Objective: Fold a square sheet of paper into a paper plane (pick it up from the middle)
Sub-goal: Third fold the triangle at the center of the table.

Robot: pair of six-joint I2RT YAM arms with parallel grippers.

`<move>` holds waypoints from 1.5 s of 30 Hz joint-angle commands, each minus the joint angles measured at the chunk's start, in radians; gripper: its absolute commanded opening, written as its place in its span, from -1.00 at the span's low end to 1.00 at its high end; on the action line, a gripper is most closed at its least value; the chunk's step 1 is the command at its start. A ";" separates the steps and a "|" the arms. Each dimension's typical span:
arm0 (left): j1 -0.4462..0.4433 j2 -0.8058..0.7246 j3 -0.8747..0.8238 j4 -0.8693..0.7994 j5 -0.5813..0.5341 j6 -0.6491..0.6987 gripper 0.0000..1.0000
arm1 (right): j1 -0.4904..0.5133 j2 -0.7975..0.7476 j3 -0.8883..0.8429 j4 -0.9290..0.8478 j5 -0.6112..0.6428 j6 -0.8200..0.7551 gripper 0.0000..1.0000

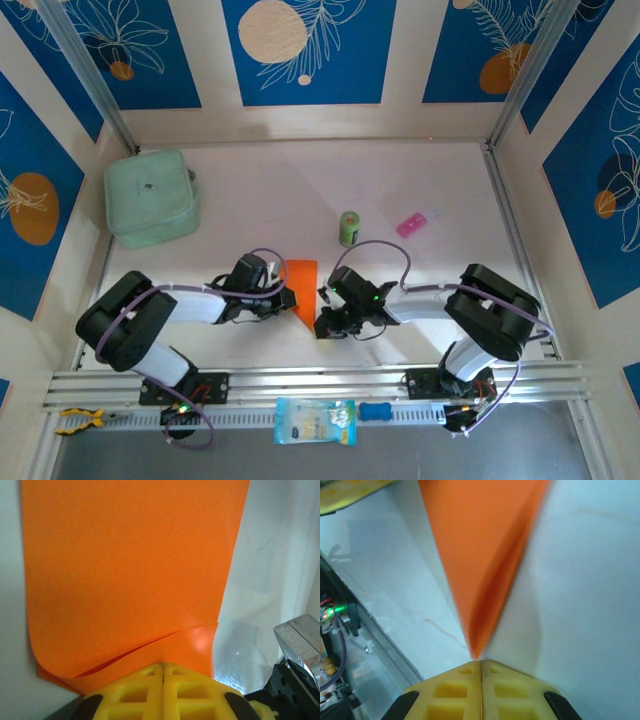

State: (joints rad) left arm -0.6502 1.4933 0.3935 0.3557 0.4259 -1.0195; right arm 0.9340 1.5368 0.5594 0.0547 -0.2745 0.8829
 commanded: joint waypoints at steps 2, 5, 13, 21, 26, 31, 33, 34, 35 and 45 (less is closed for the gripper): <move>-0.037 -0.039 -0.046 -0.057 -0.151 -0.056 -1.00 | -0.011 -0.087 0.091 -0.063 -0.029 -0.002 -0.83; -0.058 -0.058 -0.045 -0.063 -0.197 -0.076 -1.00 | -0.025 0.008 0.193 -0.189 0.026 -0.041 -0.87; -0.068 -0.066 -0.044 -0.063 -0.221 -0.091 -1.00 | -0.013 0.189 0.324 -0.166 0.043 0.010 -0.89; -0.067 -0.065 -0.043 -0.062 -0.202 -0.072 -1.00 | -0.011 0.214 0.271 -0.151 0.031 0.028 -0.89; -0.066 -0.069 -0.042 -0.082 -0.218 -0.069 -1.00 | -0.031 0.182 0.152 -0.078 -0.058 0.041 -0.89; -0.066 -0.071 -0.045 -0.089 -0.225 -0.071 -1.00 | -0.035 0.115 0.043 -0.043 -0.050 0.062 -0.89; -0.065 -0.070 -0.045 -0.089 -0.226 -0.071 -1.00 | -0.036 0.096 0.015 -0.035 -0.057 0.064 -0.88; -0.066 -0.069 -0.044 -0.089 -0.225 -0.071 -1.00 | -0.035 0.089 0.003 -0.033 -0.058 0.065 -0.88; -0.066 -0.070 -0.043 -0.087 -0.224 -0.071 -1.00 | -0.037 0.083 -0.008 -0.024 -0.065 0.067 -0.88; -0.066 -0.046 -0.035 -0.054 -0.186 -0.058 -1.00 | -0.037 0.002 0.106 -0.091 -0.003 0.030 -0.87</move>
State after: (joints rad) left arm -0.7158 1.4281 0.3687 0.3363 0.2535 -1.0981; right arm 0.8928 1.5639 0.6006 0.0319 -0.3088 0.9401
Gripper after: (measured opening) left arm 0.050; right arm 0.064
